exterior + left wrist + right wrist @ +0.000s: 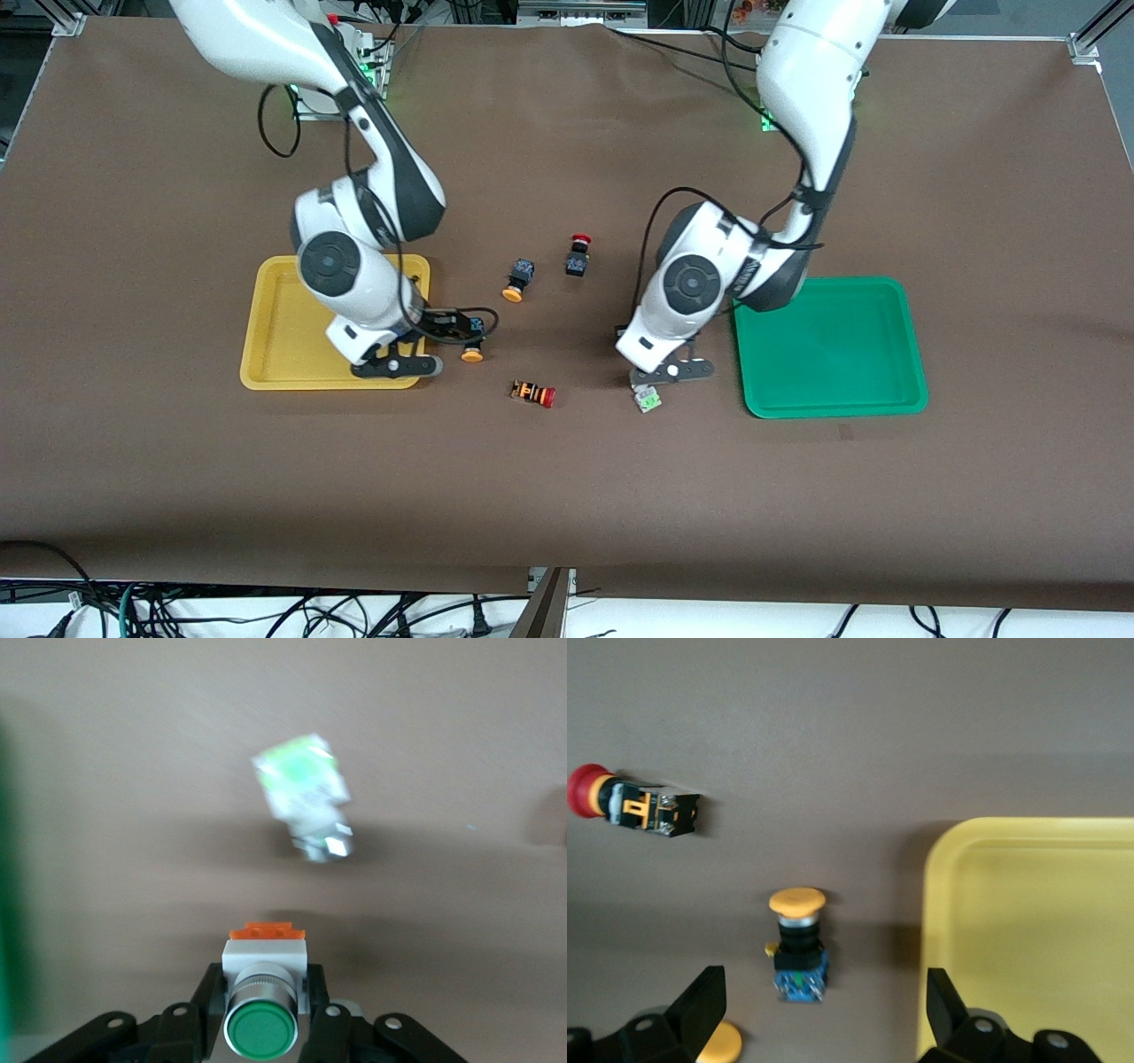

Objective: Place green and yellow buttons in trays

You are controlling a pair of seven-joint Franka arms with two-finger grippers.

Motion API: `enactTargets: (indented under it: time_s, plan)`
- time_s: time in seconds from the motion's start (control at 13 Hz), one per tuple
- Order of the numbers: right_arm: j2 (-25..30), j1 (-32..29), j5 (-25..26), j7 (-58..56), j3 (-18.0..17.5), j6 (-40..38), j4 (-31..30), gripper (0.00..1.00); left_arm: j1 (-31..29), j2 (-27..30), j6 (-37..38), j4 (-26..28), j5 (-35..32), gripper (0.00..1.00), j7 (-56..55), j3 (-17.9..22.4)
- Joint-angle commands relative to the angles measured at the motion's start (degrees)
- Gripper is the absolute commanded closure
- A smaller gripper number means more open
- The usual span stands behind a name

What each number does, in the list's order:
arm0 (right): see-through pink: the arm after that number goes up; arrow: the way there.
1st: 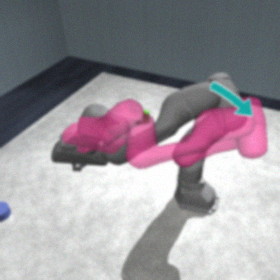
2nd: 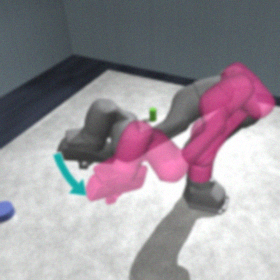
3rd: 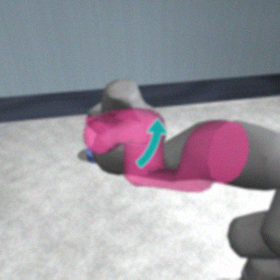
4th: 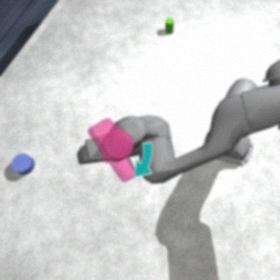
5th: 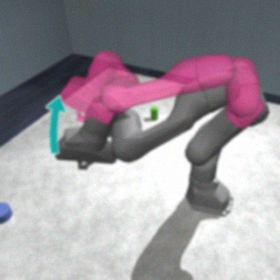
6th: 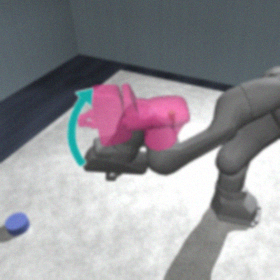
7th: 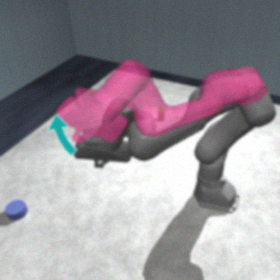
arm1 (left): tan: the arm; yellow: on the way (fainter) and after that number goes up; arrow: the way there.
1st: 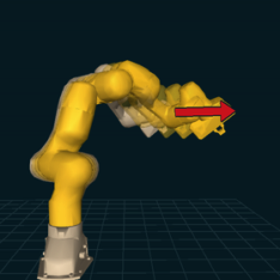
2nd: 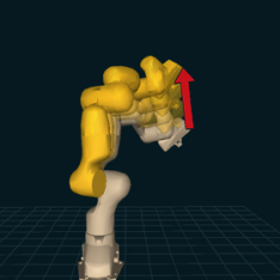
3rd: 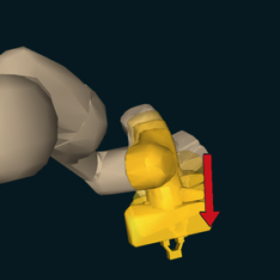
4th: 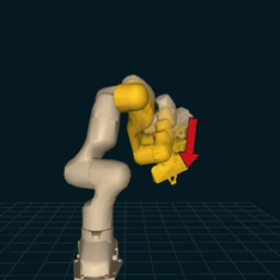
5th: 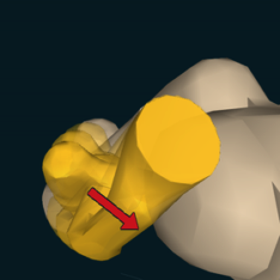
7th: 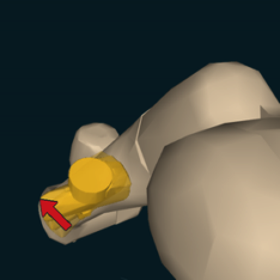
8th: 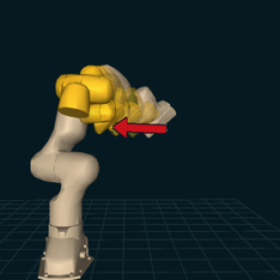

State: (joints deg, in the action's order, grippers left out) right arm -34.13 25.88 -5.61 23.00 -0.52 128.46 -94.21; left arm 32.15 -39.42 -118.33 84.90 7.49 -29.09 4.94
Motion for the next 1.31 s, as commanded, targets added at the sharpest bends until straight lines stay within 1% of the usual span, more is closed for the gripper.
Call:
enactTargets:
  time_s: [0.0,0.08,0.23,0.31,0.38,0.46,0.54,0.62,0.69,0.77,0.85,1.0,1.08,1.15,1.23]
  plan:
    - [-2.6,2.4,-0.9,4.2,0.4,3.6,-0.4,0.00,-5.1,5.6,8.3,1.2,0.2,0.88,16.8,3.4]
    - [-3.5,2.6,-0.9,5.3,0.4,5.4,-1.4,0.00,-8.2,5.6,10.8,1.2,0.2,0.86,24.9,3.5]
    - [-5.3,3.6,-0.9,7.4,0.3,9.4,-3.0,0.01,-14.1,4.4,11.5,2.0,0.3,0.83,41.8,3.3]
    - [-5.5,4.2,-0.9,8.4,0.3,11.5,-4.2,0.04,-16.5,3.2,11.4,2.0,0.3,0.82,48.5,3.3]
    - [-5.9,4.9,-0.9,9.0,0.3,13.5,-5.2,0.12,-17.5,1.6,10.8,2.0,0.3,0.76,54.3,3.2]
    - [-6.3,5.0,-0.9,9.2,0.3,14.4,-5.9,0.21,-18.2,0.1,10.3,1.9,0.3,0.73,58.6,3.3]
    - [-6.2,4.9,-0.9,9.0,0.3,14.4,-6.3,0.34,-18.2,-0.6,9.6,2.0,0.4,0.69,60.5,3.2]
    - [-5.9,4.9,-0.9,8.3,0.3,13.8,-6.8,0.52,-18.3,-0.9,9.6,2.0,0.4,0.56,61.1,3.3]
    - [-5.1,4.6,-0.9,7.7,0.4,12.1,-6.8,0.70,-18.4,-0.9,9.6,2.0,0.6,0.02,61.1,3.2]
    - [-3.3,4.4,-0.9,6.3,0.9,8.2,-6.4,0.84,-18.3,-0.7,10.2,1.5,0.9,0.00,60.8,3.2]
    - [-1.7,3.6,-0.9,3.6,1.6,4.4,-6.1,0.88,-18.1,-0.3,10.3,1.1,0.9,0.00,60.0,3.2]
    - [1.6,1.3,-0.9,-6.6,4.2,-1.3,-6.2,0.88,-18.0,2.0,10.6,-0.5,0.9,0.00,59.9,3.1]
    - [2.9,0.8,-0.9,-11.8,6.5,-3.8,-6.3,0.88,-17.9,3.6,10.7,-1.0,1.1,0.00,59.8,2.9]
    - [4.1,0.8,-0.9,-16.0,9.0,-5.7,-6.8,0.88,-16.8,4.2,10.9,-3.5,1.2,0.00,58.8,2.7]
    - [5.3,0.8,-0.9,-20.2,11.4,-6.8,-8.1,0.88,-15.2,4.1,12.0,-5.6,1.2,0.00,55.0,2.7]
